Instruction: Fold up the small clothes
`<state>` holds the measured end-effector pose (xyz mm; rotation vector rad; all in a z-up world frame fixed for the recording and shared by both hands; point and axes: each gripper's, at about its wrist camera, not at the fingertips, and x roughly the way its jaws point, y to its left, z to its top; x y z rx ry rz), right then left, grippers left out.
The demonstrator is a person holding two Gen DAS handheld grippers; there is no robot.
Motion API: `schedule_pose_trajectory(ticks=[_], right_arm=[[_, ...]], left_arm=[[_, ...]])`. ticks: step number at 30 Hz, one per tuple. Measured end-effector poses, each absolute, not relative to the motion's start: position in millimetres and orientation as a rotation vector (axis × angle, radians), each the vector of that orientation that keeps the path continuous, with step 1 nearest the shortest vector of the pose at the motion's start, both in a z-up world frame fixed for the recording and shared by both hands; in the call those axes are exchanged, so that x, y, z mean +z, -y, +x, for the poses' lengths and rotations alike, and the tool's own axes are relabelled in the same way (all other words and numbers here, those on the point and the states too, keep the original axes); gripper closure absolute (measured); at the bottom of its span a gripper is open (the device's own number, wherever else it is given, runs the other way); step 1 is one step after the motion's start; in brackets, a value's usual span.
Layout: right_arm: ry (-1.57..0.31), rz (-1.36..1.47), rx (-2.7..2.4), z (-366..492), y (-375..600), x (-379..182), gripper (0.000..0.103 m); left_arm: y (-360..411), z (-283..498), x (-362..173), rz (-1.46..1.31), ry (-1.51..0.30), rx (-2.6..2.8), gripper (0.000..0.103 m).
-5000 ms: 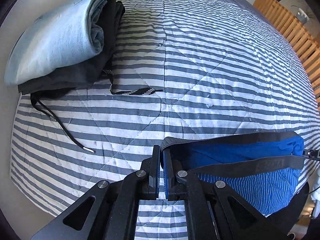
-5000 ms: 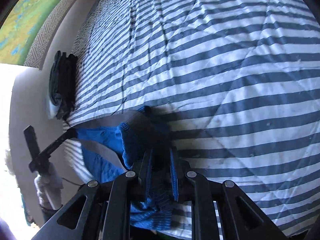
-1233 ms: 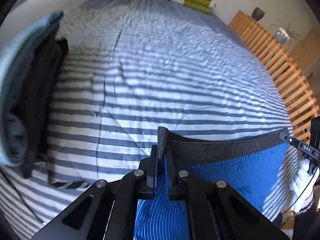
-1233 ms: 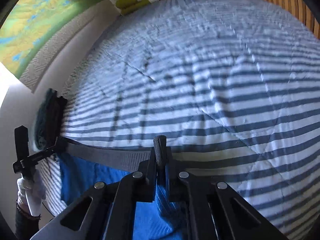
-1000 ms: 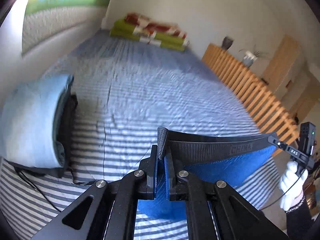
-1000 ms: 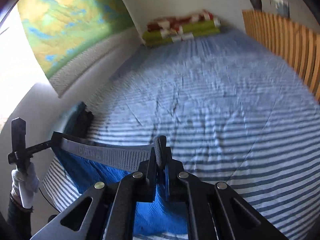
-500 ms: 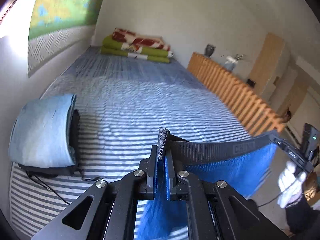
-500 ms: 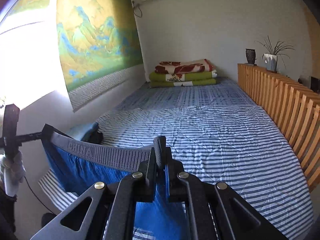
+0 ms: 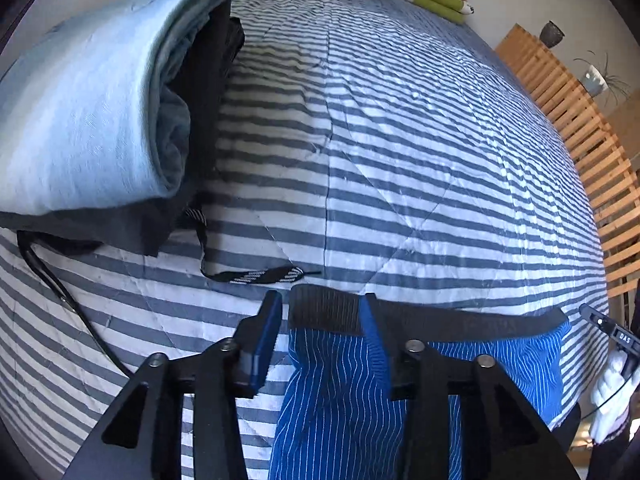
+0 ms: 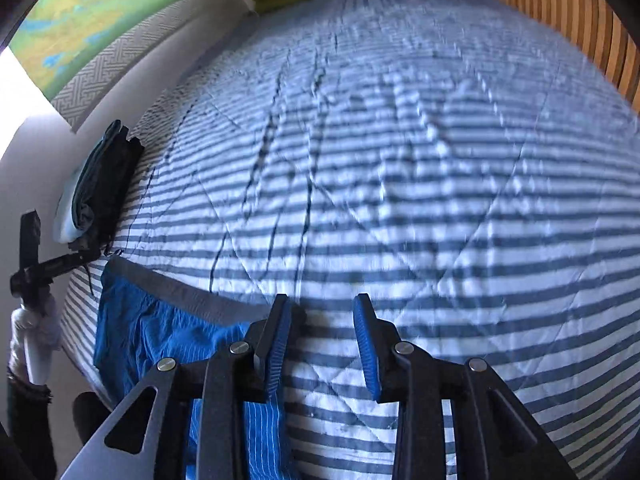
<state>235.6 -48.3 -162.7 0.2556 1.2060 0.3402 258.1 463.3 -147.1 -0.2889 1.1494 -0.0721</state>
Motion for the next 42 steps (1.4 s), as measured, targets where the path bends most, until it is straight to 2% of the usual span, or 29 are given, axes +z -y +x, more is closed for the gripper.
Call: schedule_pose_trajectory(ticks=[8,14,15,16,17,18,20,24,27,30,31,35,39,42], right_arm=[[-1.366,0.465,0.482,239,32,-184,0.065],[-1.439,0.443,0.417,258,11,-200,0.063],[-1.455,0.428,0.398,261,7,-204,0.064],[-1.449,0.425,0.394,261,5,-204,0.073],[-1.438,0.412,0.404,260,3,-201,0.089],[-1.421,0.396,0.421,259,0,-196,0.096],[-1.328,0.367,0.443,252,1,-174,0.097],[-1.069,0.300,0.497,244,8,-111,0.098],[-0.983,0.267,0.484,260,10,-94,0.098],[-1.000,0.260,0.463,292,10,-109,0.098],[-1.013,0.229,0.439,302,7,-118,0.098],[-1.201,0.215,0.296,340,24,-166,0.089],[-1.231,0.249,0.326,309,51,-171,0.087],[-1.233,0.184,0.354,267,56,-167,0.080]], left_arm=[[-463,255,-159,-0.354,-1.199,-0.101,0.055],[-458,266,-167,-0.378,-1.230,-0.091,0.058],[-457,266,-168,-0.377,-1.224,-0.077,0.078],[-456,265,-167,-0.370,-1.217,-0.065,0.098],[-455,262,-163,-0.369,-1.199,-0.062,0.097],[-455,258,-156,-0.367,-1.168,-0.060,0.097],[-456,248,-137,-0.376,-1.098,-0.071,0.098],[-452,242,-89,-0.351,-0.959,-0.084,0.098],[-444,264,-71,-0.304,-0.916,-0.075,0.098],[-439,299,-78,-0.283,-0.919,-0.061,0.097],[-437,311,-86,-0.268,-0.939,-0.046,0.094],[-438,340,-111,-0.202,-1.016,0.066,0.091],[-431,313,-106,-0.211,-1.010,-0.013,0.077],[-421,280,-106,-0.202,-1.030,-0.077,0.073]])
